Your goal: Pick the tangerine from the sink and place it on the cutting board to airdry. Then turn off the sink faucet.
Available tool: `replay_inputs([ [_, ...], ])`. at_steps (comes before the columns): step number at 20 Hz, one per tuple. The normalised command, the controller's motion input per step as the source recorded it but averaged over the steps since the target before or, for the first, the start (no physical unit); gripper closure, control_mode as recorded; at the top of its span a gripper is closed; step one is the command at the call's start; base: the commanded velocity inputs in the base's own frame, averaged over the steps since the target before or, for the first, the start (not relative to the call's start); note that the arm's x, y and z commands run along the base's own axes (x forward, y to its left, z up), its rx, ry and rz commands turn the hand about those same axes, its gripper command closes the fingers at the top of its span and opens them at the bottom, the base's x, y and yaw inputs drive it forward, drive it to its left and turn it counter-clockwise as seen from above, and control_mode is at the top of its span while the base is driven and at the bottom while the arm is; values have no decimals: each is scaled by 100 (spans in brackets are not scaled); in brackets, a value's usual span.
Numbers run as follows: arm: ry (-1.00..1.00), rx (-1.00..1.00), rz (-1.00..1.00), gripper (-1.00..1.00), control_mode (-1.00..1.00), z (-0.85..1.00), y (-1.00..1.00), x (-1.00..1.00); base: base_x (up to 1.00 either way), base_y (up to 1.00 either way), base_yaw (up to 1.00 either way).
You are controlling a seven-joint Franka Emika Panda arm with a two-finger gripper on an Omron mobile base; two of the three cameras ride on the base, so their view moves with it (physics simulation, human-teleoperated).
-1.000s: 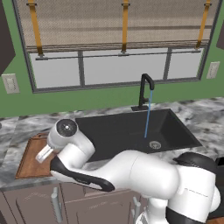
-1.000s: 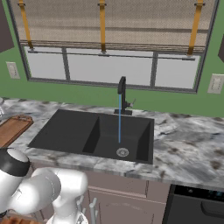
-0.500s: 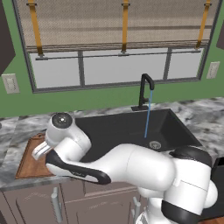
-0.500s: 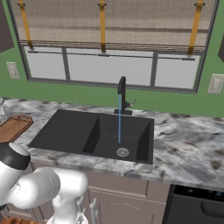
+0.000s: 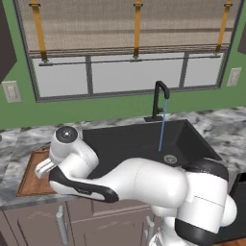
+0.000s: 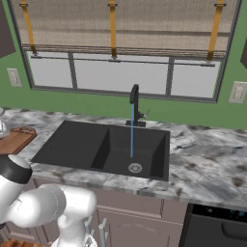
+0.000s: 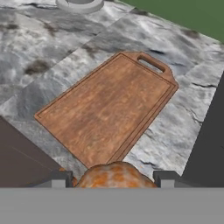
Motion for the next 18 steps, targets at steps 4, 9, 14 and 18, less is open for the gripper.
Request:
replay_inputs([
  [4, 6, 5, -3, 100, -100, -10, 0, 4, 0, 0, 0],
  [9, 4, 1, -3, 100, -100, -15, 1, 4, 0, 0, 0],
  [14, 2, 0, -2, 100, -100, -17, 1, 2, 0, 0, 0],
  [18, 0, 0, -1, 100, -100, -8, 9, 0, 0, 0, 0],
])
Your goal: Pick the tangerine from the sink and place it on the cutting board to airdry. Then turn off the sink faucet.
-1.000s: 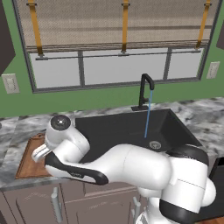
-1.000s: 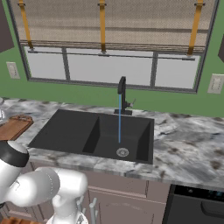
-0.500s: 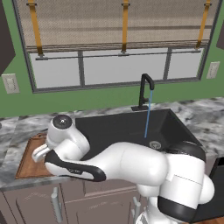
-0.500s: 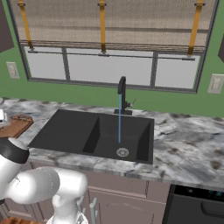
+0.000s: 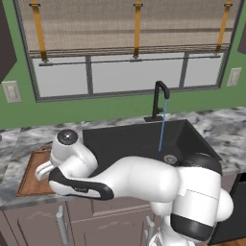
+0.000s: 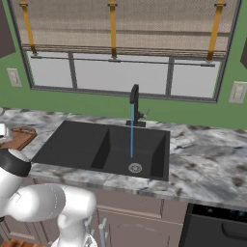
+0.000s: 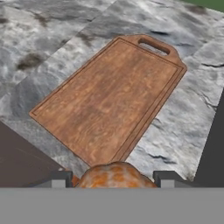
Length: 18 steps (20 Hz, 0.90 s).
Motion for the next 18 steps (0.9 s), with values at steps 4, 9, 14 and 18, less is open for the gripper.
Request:
replay_inputs([
  [4, 1, 0, -1, 100, -100, -4, 7, 0, 0, 0, 0],
  [9, 2, 0, -1, 100, -100, -8, 3, 2, 0, 0, 0],
  [14, 1, 0, -1, 100, -100, -8, 1, 3, 0, 0, 0],
  [18, 1, 0, -1, 100, -100, -9, 1, 5, 0, 0, 0],
])
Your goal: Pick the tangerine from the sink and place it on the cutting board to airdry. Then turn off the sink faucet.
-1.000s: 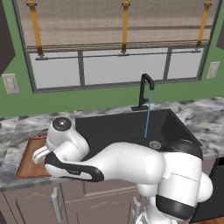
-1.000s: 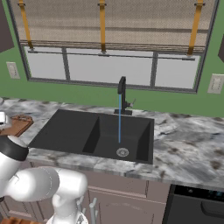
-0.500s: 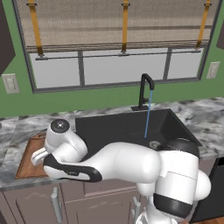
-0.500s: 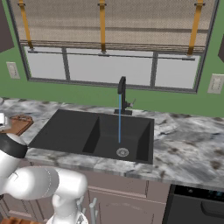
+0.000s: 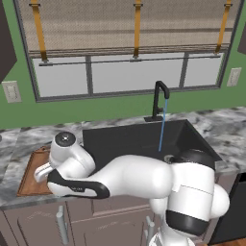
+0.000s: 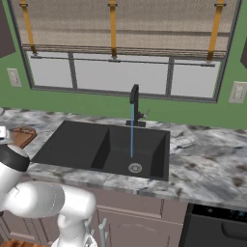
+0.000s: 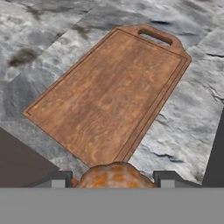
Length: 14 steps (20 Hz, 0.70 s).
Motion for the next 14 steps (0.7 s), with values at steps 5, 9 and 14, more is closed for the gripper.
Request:
replay_inputs([
  [5, 1, 0, -1, 100, -100, -9, 4, 3, 0, 0, 0],
  [9, 2, 0, -1, 100, -100, -11, 5, 3, 0, 0, 0],
  [14, 3, 0, -1, 100, -100, -13, 4, 4, 0, 0, 0],
])
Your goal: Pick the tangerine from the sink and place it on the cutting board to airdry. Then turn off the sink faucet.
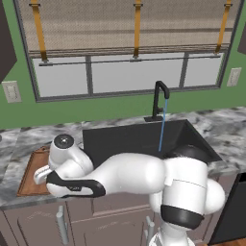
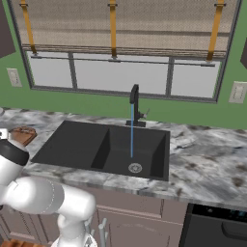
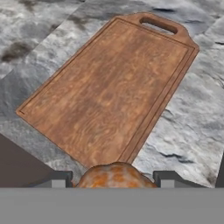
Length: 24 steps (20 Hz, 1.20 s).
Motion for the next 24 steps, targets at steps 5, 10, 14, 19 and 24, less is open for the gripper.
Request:
replay_inputs([
  [5, 3, 0, -1, 100, -100, -11, 6, 5, 0, 0, 0],
  [10, 2, 0, -1, 100, -100, -11, 9, 4, 0, 0, 0],
  [14, 2, 0, -1, 100, -100, -11, 8, 4, 0, 0, 0],
  [19, 1, 0, -1, 100, -100, -8, 6, 1, 0, 0, 0],
  [24, 1, 0, -1, 100, -100, -7, 7, 2, 0, 0, 0],
])
